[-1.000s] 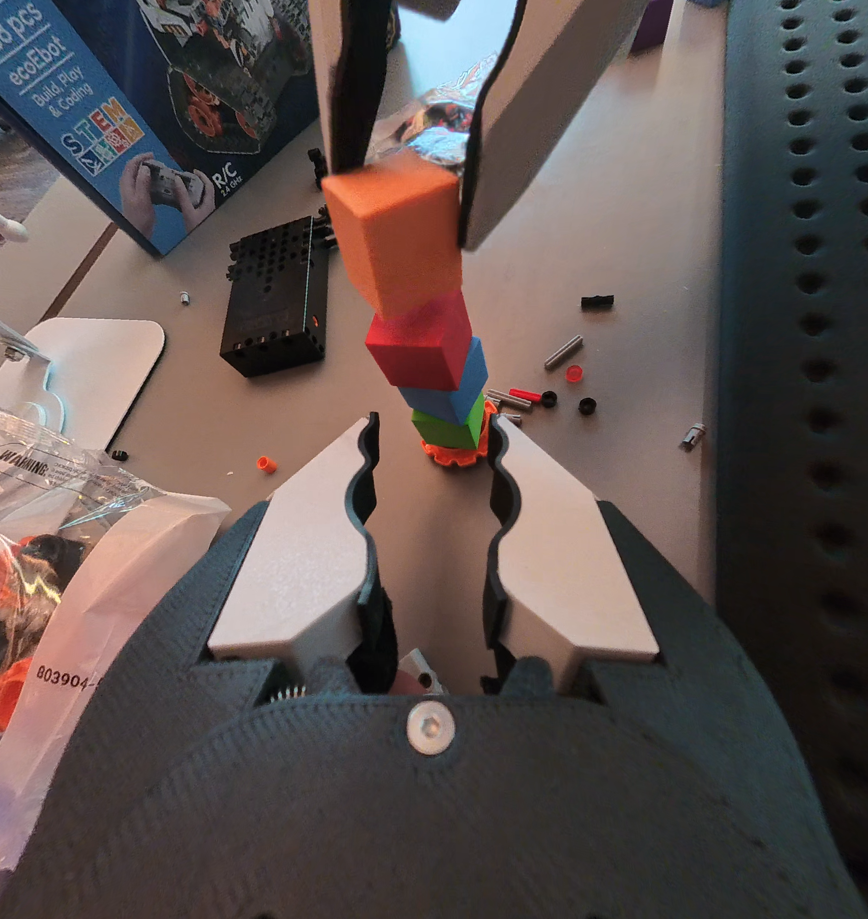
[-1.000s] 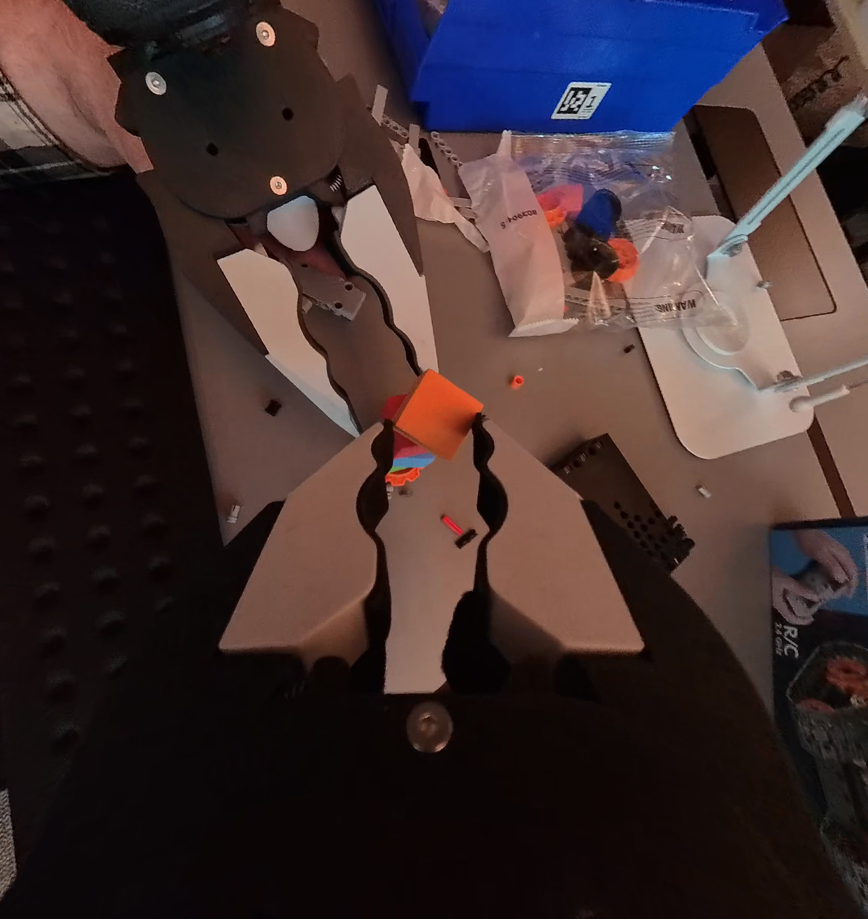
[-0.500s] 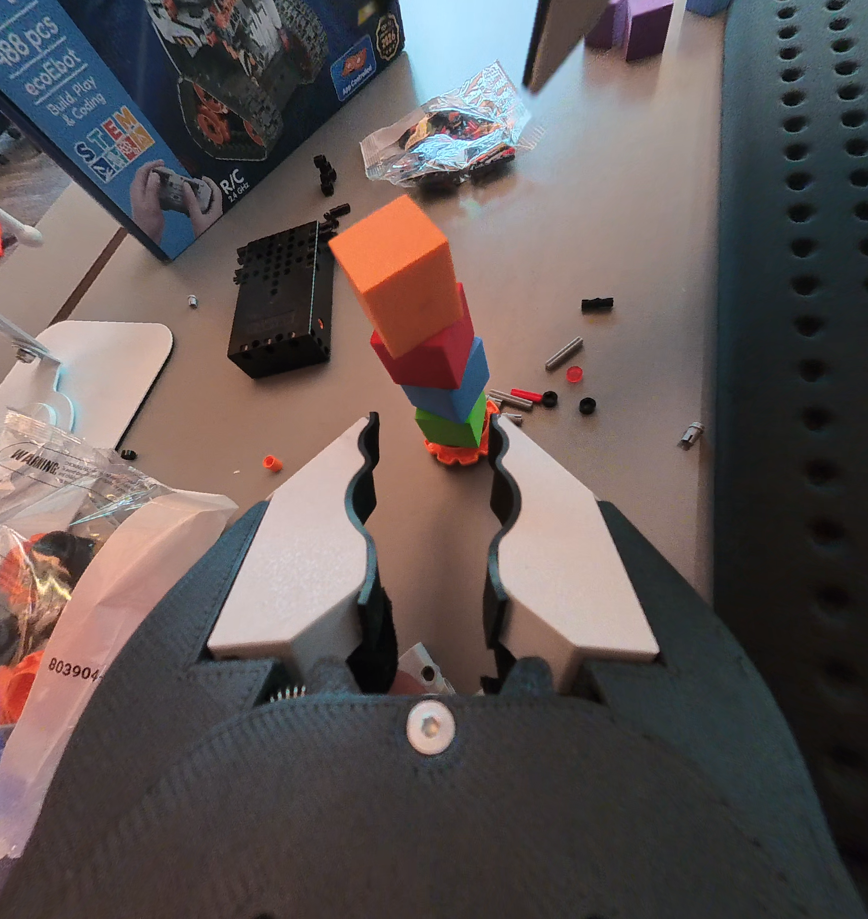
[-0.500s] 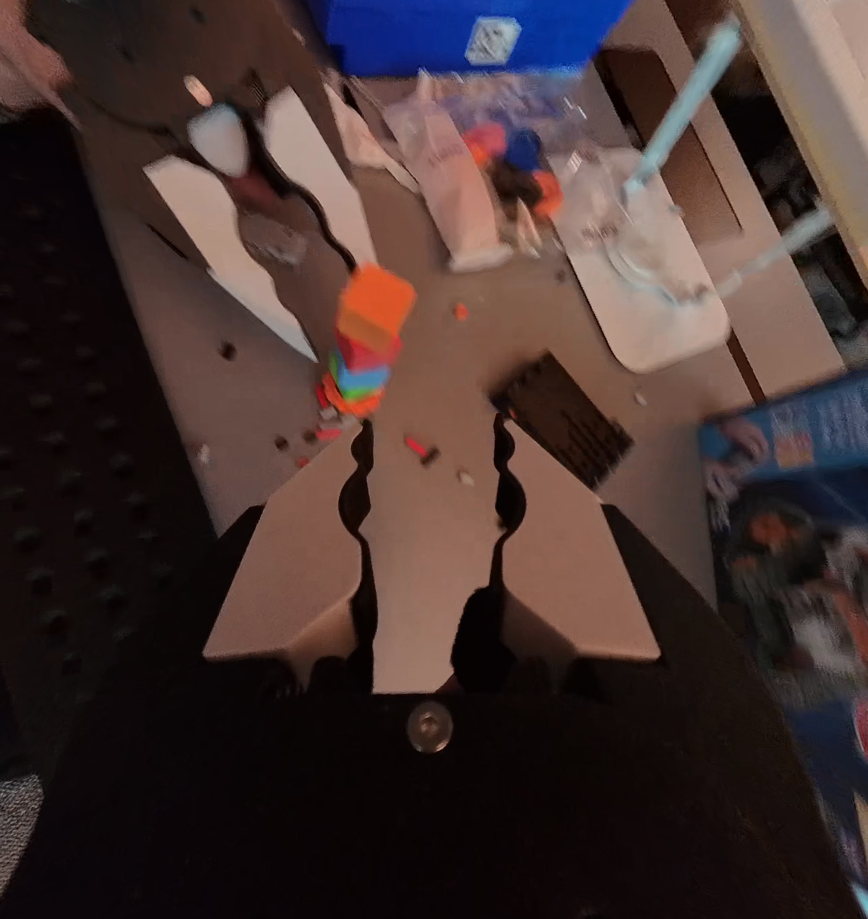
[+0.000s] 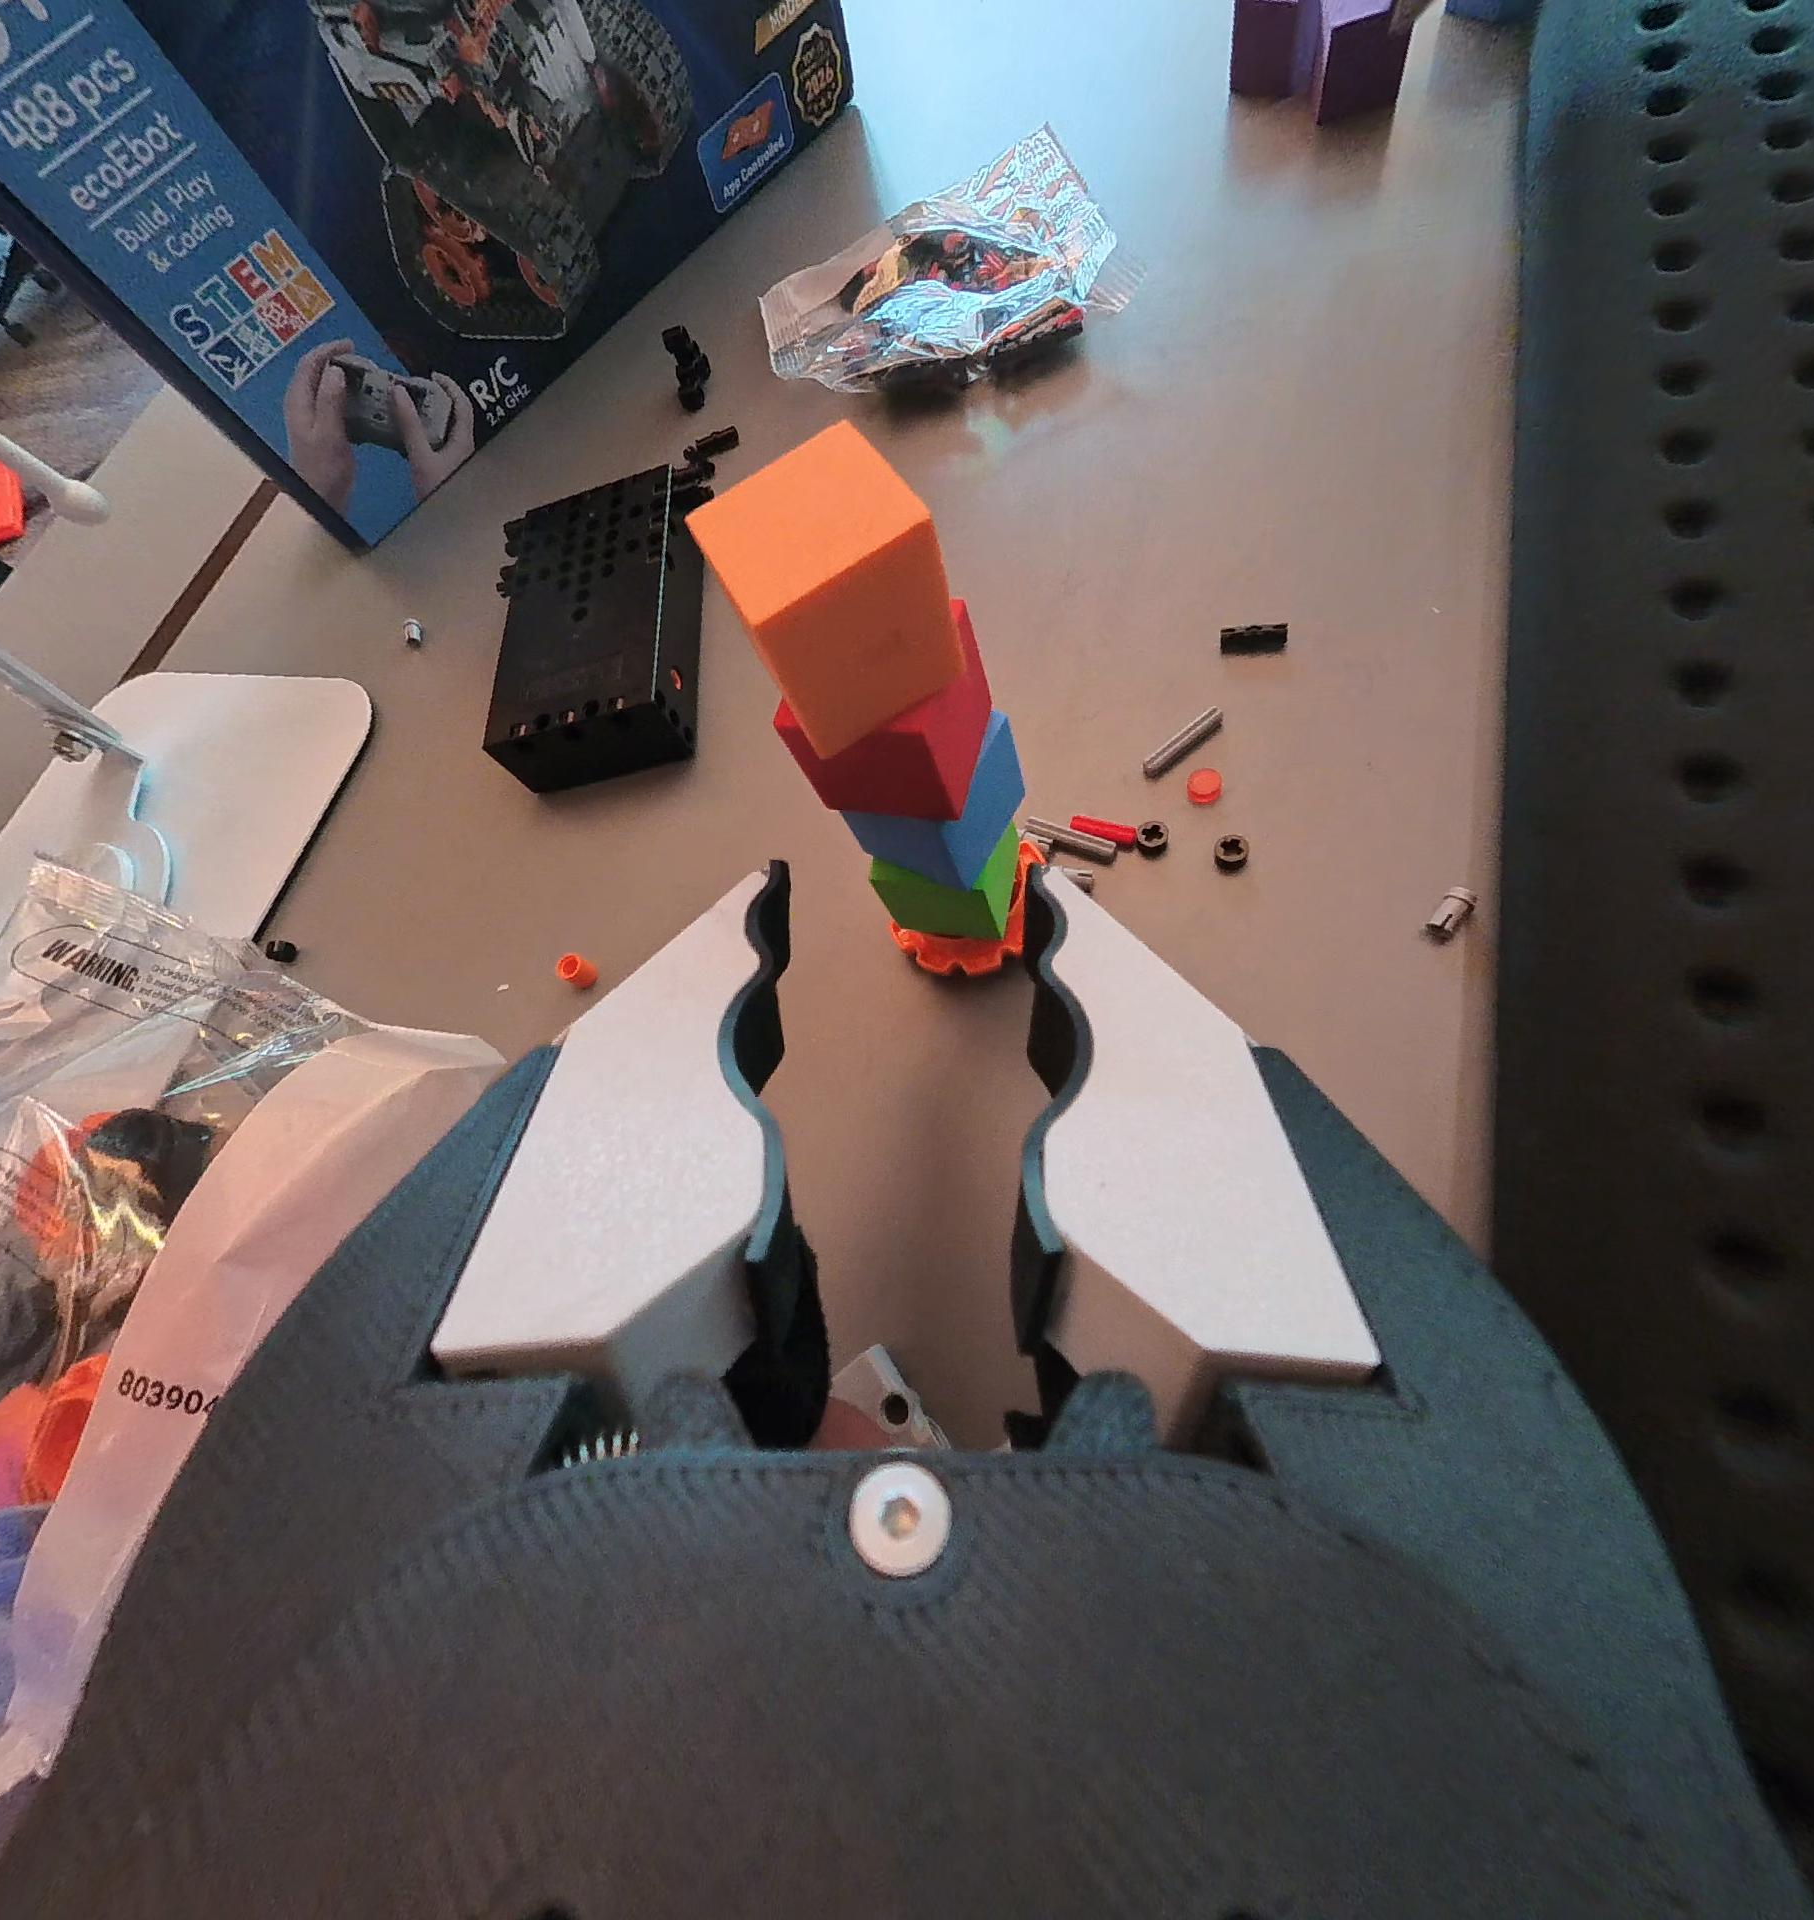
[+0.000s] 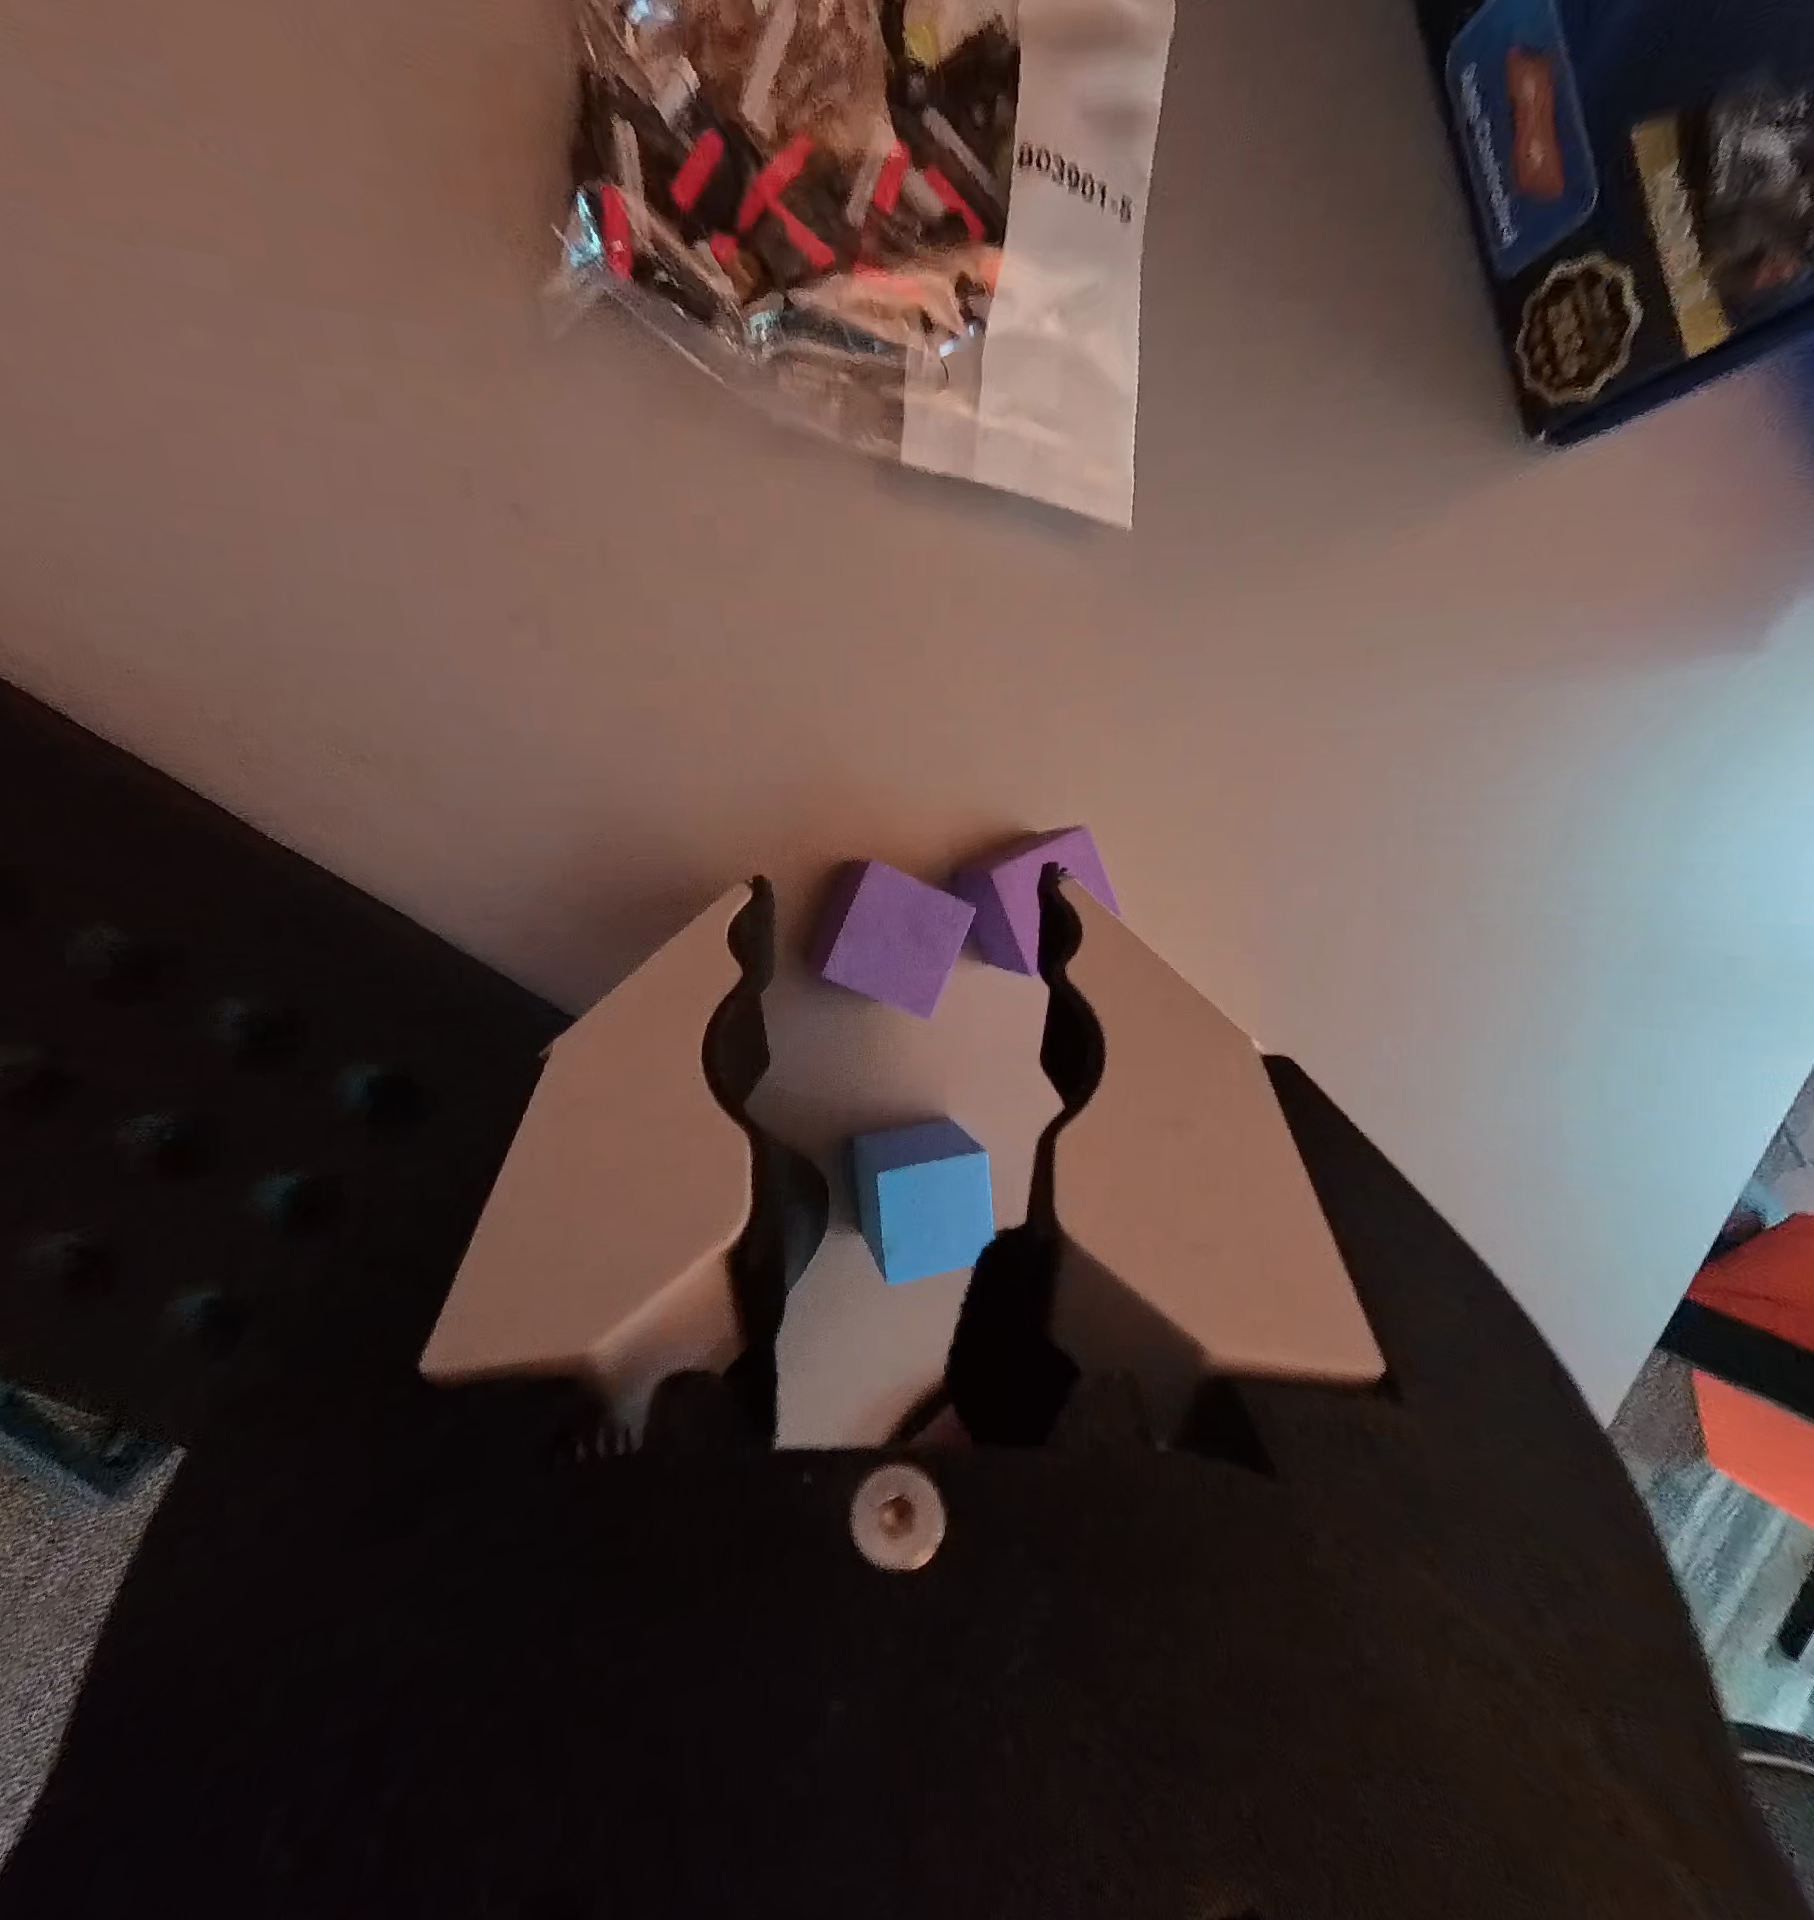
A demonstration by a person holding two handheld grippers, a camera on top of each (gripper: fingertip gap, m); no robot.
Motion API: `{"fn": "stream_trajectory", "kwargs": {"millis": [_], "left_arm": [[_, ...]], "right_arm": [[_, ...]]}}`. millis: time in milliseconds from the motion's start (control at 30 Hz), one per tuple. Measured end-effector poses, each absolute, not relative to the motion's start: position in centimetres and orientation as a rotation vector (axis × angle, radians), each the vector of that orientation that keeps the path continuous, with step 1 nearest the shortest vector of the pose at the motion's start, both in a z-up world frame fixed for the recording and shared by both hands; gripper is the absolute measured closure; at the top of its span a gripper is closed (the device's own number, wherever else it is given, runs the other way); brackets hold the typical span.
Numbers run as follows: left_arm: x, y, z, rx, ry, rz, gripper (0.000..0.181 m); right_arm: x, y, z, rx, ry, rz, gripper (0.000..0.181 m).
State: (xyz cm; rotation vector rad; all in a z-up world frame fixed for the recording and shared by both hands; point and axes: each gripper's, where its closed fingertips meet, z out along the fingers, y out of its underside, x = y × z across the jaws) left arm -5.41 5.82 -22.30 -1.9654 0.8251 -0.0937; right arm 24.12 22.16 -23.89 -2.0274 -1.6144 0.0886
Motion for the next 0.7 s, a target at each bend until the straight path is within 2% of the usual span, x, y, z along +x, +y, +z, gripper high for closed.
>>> {"fn": "stream_trajectory", "kwargs": {"millis": [67,200,367,700], "left_arm": [[-5.5,5.9,-22.4,-1.969,0.822,-0.093,0.137],[-5.4,5.9,-22.6,-1.975,0.823,-0.096,0.137],[-5.4,5.9,-22.5,-1.973,0.825,-0.096,0.137],[-5.6,5.9,-22.1,-1.955,0.799,-0.117,0.136]], "right_arm": [[24.9,22.3,-24.4,-2.065,-1.582,0.072,0.134],[25.8,22.4,-25.4,-2.125,-1.546,0.063,0.153],[24.9,22.0,-25.3,-2.103,-1.540,0.127,0.155],[8.3,12.7,-13.9,-1.486,-1.795,0.527,0.155]]}}
